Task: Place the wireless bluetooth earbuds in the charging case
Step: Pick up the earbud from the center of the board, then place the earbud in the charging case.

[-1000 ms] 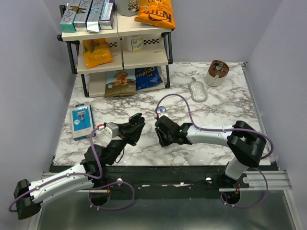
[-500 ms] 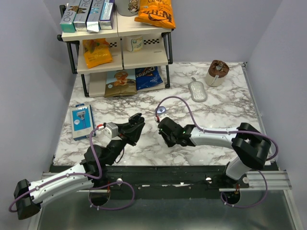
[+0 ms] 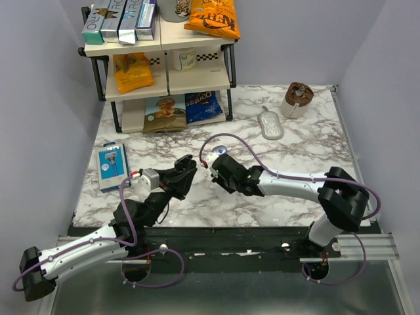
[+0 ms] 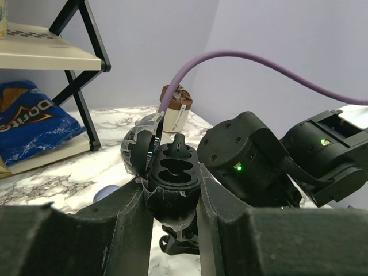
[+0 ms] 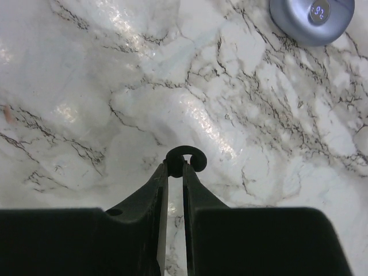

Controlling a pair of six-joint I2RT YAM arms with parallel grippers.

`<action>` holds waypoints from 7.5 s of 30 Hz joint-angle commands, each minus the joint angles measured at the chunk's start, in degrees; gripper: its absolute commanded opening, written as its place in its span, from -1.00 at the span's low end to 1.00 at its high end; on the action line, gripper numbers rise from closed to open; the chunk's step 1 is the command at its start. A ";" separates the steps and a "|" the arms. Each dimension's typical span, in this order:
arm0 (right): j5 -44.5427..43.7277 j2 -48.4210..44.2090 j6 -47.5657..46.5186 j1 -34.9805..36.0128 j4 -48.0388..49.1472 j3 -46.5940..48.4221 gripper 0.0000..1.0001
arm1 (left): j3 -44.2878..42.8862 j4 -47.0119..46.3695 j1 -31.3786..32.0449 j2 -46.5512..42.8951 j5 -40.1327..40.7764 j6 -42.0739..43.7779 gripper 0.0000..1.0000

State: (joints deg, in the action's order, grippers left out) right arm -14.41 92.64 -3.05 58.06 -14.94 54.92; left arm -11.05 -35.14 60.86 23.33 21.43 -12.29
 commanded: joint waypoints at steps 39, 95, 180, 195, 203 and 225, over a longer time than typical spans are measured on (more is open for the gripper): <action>-0.97 -4.56 -0.21 0.12 5.62 1.33 0.18 | 0.68 -0.11 0.05 -3.29 0.54 0.69 -1.00; 1.14 14.23 26.34 -1.02 -5.01 12.76 -0.10 | 1.73 0.94 0.05 -3.64 1.60 -0.36 -1.00; 83.23 -45.01 26.25 -19.65 14.50 2.48 -0.99 | -20.84 -21.00 -21.40 30.53 -72.56 -23.20 -1.00; 82.97 -41.40 26.69 -19.74 14.50 4.32 -0.99 | -32.27 8.17 -20.78 36.08 -84.18 -9.82 -1.00; 83.67 -38.86 27.14 -19.65 12.85 6.07 -0.99 | -36.23 26.42 -19.82 37.57 -83.75 2.27 -1.00; 79.02 -31.29 17.81 -17.90 -3.60 10.83 -0.99 | -40.63 38.56 -16.57 37.49 -80.85 9.39 -1.00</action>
State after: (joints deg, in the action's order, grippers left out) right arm 65.34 60.95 15.99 39.72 -15.86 64.14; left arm -50.15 2.55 43.51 61.71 -60.05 -4.71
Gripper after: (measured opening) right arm 0.013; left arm 0.380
